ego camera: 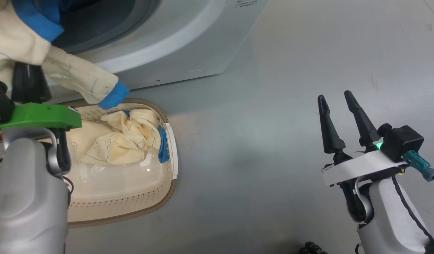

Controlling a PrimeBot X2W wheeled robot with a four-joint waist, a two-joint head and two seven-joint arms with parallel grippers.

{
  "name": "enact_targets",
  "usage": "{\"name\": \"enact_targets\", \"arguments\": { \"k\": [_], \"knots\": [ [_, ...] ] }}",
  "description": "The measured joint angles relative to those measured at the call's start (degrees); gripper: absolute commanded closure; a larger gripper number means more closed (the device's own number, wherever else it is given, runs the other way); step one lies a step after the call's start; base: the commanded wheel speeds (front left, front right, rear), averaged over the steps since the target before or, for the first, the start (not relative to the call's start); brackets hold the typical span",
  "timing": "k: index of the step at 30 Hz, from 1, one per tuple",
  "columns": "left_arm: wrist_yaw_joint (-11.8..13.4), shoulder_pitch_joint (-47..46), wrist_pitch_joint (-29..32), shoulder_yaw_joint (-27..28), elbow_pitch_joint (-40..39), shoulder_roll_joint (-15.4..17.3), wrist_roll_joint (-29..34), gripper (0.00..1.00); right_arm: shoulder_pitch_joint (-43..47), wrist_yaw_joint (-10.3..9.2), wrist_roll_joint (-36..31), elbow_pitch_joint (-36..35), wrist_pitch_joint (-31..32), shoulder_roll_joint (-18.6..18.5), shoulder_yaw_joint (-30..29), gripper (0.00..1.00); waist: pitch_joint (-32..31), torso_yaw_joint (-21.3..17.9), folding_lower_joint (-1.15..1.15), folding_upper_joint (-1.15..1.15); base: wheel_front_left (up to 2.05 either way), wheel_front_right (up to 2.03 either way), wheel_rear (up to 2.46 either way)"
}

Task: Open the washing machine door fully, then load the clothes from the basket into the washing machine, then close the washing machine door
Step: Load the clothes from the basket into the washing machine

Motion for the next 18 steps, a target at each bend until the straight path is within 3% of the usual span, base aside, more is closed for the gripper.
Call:
{"name": "enact_targets", "arguments": {
  "k": [9,18],
  "knots": [
    [1.1,-5.2,1.9,0.6,1.9,4.7,3.1,1.0,0.8,0.0,0.9,0.5,0.0,0.5,1.5,0.0,-0.8,-2.1,0.0,0.0,0.0,0.0,0.0],
    [1.1,-11.7,4.3,1.3,5.9,6.3,2.8,1.0,1.9,0.0,1.4,1.2,0.0,0.8,3.6,0.0,-1.3,-4.9,0.0,0.0,0.0,0.0,0.0]
  ]
}}
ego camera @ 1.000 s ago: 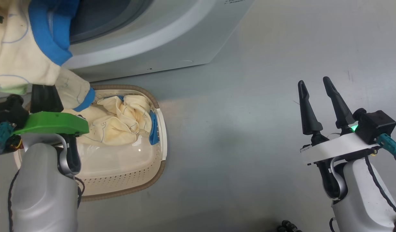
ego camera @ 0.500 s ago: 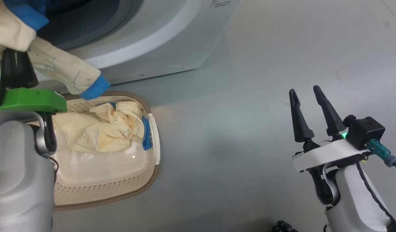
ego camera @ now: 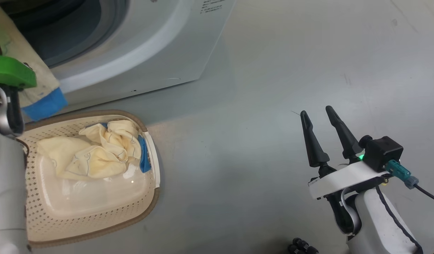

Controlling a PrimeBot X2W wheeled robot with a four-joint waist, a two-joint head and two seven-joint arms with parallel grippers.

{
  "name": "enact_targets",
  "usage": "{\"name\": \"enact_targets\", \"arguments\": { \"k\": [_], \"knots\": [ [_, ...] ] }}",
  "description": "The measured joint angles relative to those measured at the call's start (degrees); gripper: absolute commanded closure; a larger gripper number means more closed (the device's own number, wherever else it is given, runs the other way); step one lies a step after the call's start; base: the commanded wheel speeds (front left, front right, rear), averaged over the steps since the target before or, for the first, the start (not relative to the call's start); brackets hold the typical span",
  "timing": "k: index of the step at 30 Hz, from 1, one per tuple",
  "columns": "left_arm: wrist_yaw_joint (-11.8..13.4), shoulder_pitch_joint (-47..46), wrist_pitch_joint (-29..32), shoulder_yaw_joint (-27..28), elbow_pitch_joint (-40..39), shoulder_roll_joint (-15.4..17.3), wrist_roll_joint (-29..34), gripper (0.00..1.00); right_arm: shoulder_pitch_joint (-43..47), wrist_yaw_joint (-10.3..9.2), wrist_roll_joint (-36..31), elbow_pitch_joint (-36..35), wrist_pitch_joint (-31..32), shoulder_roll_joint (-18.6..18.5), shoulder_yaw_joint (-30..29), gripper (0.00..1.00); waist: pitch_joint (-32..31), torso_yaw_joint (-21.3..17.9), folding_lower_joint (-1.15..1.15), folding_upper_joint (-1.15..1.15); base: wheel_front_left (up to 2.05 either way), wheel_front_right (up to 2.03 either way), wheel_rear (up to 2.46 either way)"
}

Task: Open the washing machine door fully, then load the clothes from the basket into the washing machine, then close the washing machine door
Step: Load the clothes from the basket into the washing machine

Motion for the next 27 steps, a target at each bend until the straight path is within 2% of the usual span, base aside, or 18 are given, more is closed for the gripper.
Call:
{"name": "enact_targets", "arguments": {
  "k": [7,15,27],
  "knots": [
    [-0.3,-4.9,2.2,1.8,5.2,5.0,0.4,1.0,1.0,0.0,0.2,0.4,0.0,0.2,1.6,0.0,0.2,-2.9,0.0,0.0,0.0,0.0,0.0],
    [-1.9,-10.1,3.4,0.5,9.5,7.7,1.9,1.0,2.3,0.0,0.6,0.6,0.0,0.4,2.4,0.0,1.1,-5.8,0.0,0.0,0.0,0.0,0.0],
    [-2.4,-20.1,3.4,0.1,12.2,11.2,4.3,1.0,2.4,0.0,1.4,0.3,0.0,0.6,3.6,0.0,4.1,-7.7,0.0,0.0,0.0,0.0,0.0]
  ]
}}
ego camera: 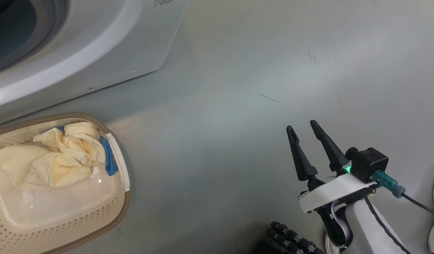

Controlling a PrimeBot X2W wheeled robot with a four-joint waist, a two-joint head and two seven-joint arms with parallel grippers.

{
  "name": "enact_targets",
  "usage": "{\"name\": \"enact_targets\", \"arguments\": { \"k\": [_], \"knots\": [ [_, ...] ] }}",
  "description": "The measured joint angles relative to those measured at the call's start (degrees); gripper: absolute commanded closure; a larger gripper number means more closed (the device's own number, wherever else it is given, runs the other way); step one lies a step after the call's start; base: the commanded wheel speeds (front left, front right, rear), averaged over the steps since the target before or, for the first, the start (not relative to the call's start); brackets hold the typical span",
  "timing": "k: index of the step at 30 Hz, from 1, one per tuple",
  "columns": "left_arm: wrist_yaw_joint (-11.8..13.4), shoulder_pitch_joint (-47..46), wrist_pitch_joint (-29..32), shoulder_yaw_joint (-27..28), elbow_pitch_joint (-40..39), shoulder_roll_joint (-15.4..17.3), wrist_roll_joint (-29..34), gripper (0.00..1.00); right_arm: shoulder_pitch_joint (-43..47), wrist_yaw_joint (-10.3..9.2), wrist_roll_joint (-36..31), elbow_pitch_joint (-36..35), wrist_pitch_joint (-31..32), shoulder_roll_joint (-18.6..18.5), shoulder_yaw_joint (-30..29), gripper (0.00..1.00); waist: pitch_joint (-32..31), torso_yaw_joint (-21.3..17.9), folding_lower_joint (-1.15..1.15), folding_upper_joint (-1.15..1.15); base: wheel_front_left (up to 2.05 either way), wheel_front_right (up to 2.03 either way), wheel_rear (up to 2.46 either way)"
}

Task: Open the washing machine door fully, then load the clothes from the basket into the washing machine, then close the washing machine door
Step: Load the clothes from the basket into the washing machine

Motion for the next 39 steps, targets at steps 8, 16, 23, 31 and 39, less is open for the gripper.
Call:
{"name": "enact_targets", "arguments": {
  "k": [8,16,23,31,39],
  "knots": [
    [-0.4,-3.3,-3.9,0.1,2.1,0.2,-0.2,1.0,0.0,0.0,0.5,-0.2,0.0,0.1,0.1,0.0,1.9,-0.6,0.0,0.0,0.0,0.0,0.0],
    [2.3,-9.4,-7.4,3.0,0.8,-0.1,-1.0,1.0,-0.2,0.0,0.7,-0.5,0.0,0.2,0.2,0.0,2.9,-0.5,0.0,0.0,0.0,0.0,0.0],
    [2.6,-8.7,-7.6,2.1,5.4,-0.6,-1.0,1.0,-0.4,0.0,0.9,-0.5,0.0,0.2,0.2,0.0,3.5,-0.3,0.0,0.0,0.0,0.0,0.0],
    [3.0,-7.0,-7.5,0.6,10.3,-1.0,0.2,0.45,-0.4,0.0,1.1,-0.1,0.0,0.3,-0.2,0.0,3.0,0.2,0.0,0.0,0.0,0.0,0.0],
    [4.0,-4.1,-6.5,0.4,17.1,-2.9,0.2,0.0,-0.5,0.0,1.1,0.6,0.0,0.3,-1.0,0.0,0.7,0.7,0.0,0.0,0.0,0.0,0.0]
  ]
}}
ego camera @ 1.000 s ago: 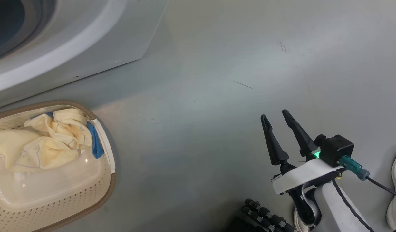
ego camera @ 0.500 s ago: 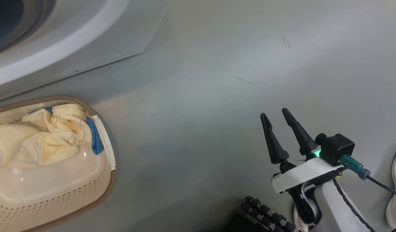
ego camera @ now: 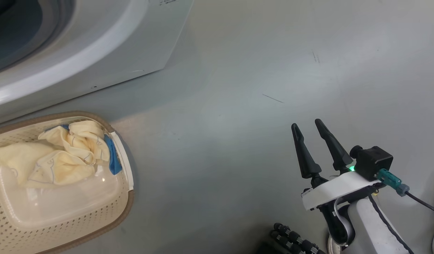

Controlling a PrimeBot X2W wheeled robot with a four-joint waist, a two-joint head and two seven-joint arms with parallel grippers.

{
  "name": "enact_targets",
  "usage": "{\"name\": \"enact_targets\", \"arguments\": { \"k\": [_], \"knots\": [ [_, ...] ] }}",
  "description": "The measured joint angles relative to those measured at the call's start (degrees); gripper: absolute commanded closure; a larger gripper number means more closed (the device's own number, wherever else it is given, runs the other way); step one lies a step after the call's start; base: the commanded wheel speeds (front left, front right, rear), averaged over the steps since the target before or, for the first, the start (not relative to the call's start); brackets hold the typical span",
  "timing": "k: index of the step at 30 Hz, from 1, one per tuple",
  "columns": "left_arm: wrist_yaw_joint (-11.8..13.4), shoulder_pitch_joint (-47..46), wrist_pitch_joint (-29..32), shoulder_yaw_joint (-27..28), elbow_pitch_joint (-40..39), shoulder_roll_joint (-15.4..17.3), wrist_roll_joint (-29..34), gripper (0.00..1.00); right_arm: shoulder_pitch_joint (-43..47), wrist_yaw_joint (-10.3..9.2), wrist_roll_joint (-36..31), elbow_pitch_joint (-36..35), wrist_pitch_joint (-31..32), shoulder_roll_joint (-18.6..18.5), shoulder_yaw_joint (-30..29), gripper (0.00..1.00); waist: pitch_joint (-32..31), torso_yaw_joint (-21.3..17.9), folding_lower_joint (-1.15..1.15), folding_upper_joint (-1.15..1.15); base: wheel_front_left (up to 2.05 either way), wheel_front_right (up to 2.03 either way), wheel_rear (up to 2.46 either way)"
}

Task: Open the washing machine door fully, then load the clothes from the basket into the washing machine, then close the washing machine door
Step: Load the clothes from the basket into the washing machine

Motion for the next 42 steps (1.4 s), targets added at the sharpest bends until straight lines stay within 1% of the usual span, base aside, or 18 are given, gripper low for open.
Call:
{"name": "enact_targets", "arguments": {
  "k": [3,9,20,27,37,42],
  "knots": [
    [0.0,0.5,0.0,0.2,1.6,-1.3,-0.3,0.0,0.0,0.0,0.0,0.3,0.0,0.0,-0.4,0.0,-1.2,0.3,0.0,0.0,0.0,0.0,0.0],
    [0.6,1.3,0.0,0.3,4.4,-2.0,-0.6,0.0,0.1,0.0,0.0,1.0,0.0,0.0,-1.1,0.0,-3.8,1.1,0.0,0.0,0.0,0.0,0.0],
    [0.8,3.7,-0.1,1.4,7.7,-6.4,-2.6,0.0,0.7,0.0,0.0,1.5,0.0,-0.9,-2.0,0.0,-9.0,2.8,0.0,0.0,0.0,0.0,0.0],
    [1.1,7.2,-0.6,2.2,9.4,-8.7,-4.3,0.0,1.8,0.0,0.0,1.7,0.0,-1.0,-3.1,0.0,-12.1,4.0,0.0,0.0,0.0,0.0,0.0],
    [0.5,11.1,-0.6,3.1,9.7,-12.3,-5.9,0.0,2.7,0.0,0.0,1.8,0.0,-1.4,-4.4,0.0,-16.2,6.2,0.0,0.0,0.0,0.0,0.0],
    [0.4,13.4,-0.8,2.5,6.8,-13.6,-5.8,0.0,2.7,0.0,-0.1,1.7,0.0,-1.5,-5.2,0.0,-18.0,7.6,0.0,0.0,0.0,0.0,0.0]
  ]
}}
